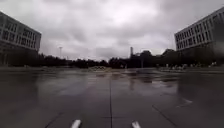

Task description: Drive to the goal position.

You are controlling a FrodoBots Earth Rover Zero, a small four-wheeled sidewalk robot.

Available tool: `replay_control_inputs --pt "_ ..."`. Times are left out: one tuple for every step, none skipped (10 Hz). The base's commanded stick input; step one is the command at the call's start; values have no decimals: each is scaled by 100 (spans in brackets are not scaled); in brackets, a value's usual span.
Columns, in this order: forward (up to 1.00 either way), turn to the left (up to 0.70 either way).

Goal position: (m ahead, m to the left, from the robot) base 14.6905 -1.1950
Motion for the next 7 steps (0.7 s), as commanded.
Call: replay_control_inputs --pt "100 0" --pt "100 0" --pt "100 0" --pt "100 0" --pt "100 0" --pt "100 0" --pt "100 0"
